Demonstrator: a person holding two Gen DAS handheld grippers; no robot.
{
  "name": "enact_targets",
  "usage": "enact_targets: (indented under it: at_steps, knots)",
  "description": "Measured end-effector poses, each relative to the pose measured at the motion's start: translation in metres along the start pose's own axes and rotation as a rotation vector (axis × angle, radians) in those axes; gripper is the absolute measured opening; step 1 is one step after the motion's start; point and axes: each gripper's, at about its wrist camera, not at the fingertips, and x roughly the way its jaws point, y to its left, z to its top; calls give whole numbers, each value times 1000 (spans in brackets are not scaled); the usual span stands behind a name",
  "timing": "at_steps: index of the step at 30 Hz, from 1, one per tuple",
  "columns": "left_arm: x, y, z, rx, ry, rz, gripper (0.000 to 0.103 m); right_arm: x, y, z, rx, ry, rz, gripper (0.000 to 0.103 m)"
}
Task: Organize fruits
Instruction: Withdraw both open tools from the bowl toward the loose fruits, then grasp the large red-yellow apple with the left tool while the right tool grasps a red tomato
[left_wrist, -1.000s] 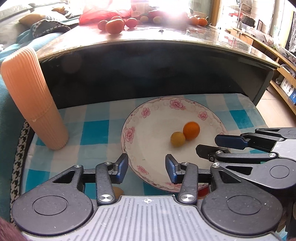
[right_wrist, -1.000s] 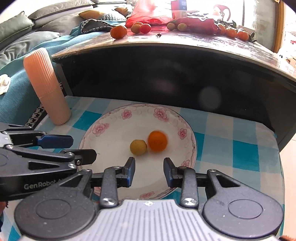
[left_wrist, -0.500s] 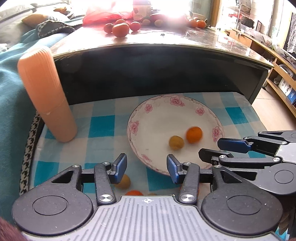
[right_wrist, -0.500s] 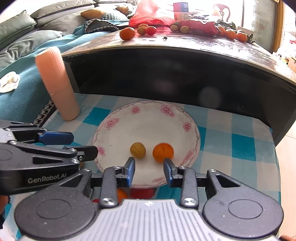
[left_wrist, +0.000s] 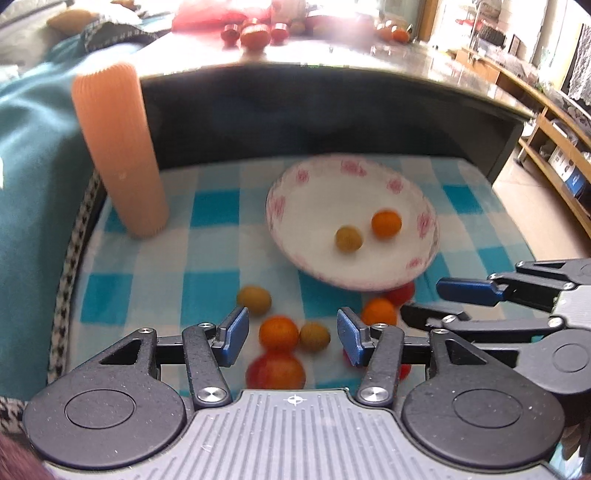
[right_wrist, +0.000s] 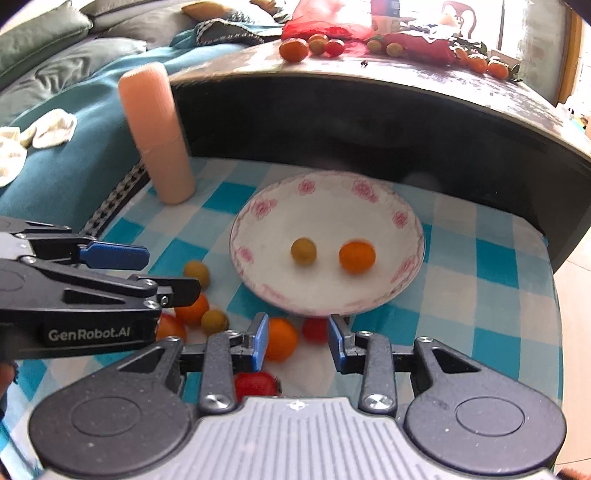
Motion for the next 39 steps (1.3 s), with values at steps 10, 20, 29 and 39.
enact_targets:
  at_steps: [10, 20, 29, 39]
  knots:
    - [21, 11, -18, -4, 113, -5, 61, -5, -8, -15, 44, 87, 14, 48]
    - [42, 13, -24, -2, 151, 16, 58, 8, -7, -14, 44, 106, 35, 52]
    - [41, 7, -28, 44, 137, 16, 52, 16, -4, -14, 51, 117, 63, 55]
    - [39, 20, -27, 11, 149, 17, 52, 26, 10, -17, 23, 153, 107, 55]
